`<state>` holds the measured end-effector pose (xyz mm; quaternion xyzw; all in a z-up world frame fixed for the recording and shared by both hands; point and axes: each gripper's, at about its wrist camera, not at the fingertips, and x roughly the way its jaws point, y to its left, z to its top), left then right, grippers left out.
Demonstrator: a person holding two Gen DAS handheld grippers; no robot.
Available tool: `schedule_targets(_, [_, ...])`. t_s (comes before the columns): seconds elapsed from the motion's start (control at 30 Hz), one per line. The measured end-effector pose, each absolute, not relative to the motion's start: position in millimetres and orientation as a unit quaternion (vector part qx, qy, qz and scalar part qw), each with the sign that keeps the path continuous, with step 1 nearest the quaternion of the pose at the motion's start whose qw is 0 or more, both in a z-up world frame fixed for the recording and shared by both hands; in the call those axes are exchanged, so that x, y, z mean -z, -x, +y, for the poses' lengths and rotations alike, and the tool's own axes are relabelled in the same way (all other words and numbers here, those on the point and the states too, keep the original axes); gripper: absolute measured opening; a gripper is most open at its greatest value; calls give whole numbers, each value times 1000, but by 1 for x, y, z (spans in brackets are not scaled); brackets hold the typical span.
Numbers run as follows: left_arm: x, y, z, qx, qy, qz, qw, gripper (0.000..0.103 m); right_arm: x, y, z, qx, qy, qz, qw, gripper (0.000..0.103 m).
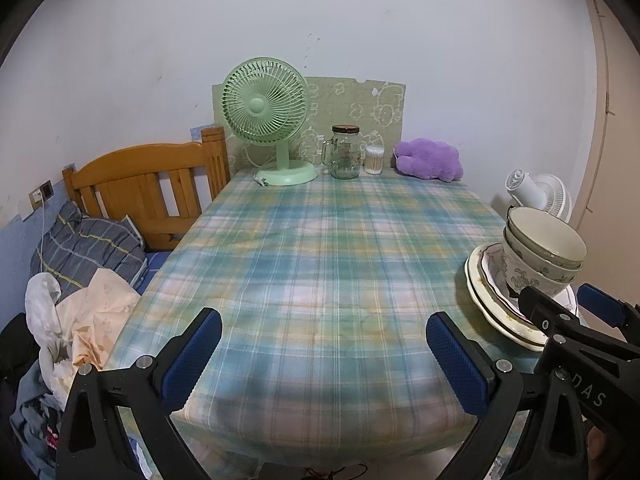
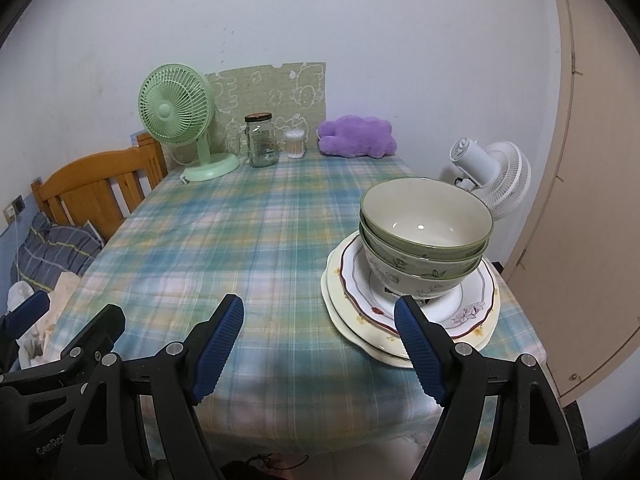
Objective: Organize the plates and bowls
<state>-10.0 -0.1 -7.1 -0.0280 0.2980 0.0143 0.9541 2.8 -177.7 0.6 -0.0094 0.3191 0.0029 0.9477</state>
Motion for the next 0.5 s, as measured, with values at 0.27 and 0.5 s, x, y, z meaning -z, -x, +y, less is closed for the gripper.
schedule_targets(0.27, [7, 11, -2, -14, 28, 299, 954, 103, 1, -1, -179, -2, 9, 322, 947, 80])
schedule_targets(0.5, [7, 11, -3, -16, 27, 299, 954, 103, 1, -1, -180, -2, 8, 323, 946, 80])
